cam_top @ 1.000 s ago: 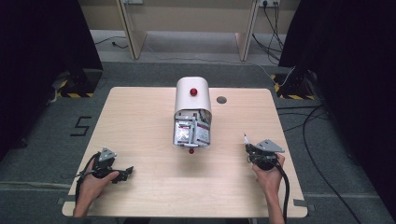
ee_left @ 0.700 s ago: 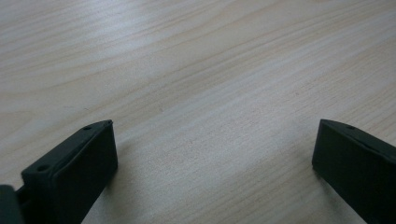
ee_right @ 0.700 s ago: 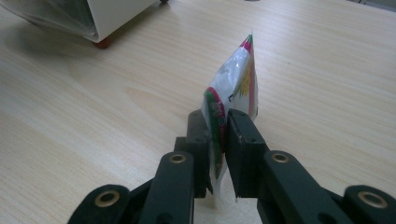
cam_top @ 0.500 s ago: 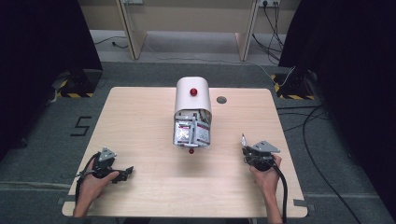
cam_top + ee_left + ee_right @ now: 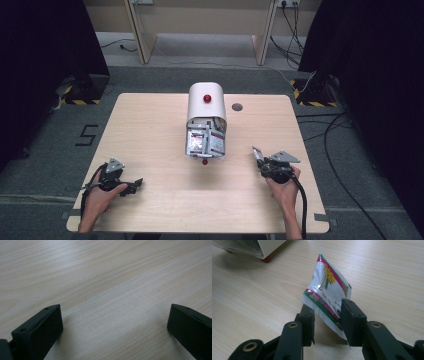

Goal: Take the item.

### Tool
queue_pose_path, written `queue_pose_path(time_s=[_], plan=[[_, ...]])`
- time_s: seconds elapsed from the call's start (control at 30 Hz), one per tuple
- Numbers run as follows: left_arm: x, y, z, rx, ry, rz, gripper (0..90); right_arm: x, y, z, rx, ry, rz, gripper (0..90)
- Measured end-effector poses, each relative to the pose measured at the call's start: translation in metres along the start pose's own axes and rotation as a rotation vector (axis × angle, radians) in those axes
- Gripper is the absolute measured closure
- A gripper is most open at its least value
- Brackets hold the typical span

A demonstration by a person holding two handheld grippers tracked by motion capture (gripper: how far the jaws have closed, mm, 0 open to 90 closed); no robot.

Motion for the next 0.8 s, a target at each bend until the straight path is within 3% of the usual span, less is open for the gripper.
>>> queue_pose_path(time_s=[0.2,0.8], plan=[[0.0000,0.0000,0.0000,0.000,0.000,0.000,0.0,0.0003,0.0000,-0.0006,0.018,-0.027,-0.007,58.1],[0.0000,0.0000,0.0000,0.000,0.000,0.000,0.0,-0.0012,-0.0021,0.0000,-0.002,-0.052,-0.027,46.4]])
Point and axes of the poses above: each handheld gripper's, and its own axes: y roughly backward along the jaws, x roughly out of its top, z roughly to its right, the point moved 4 cm from there along -y, roughly forward along the jaws, and after that the axes turned 11 degrees about -y, right-handed, at the moved point
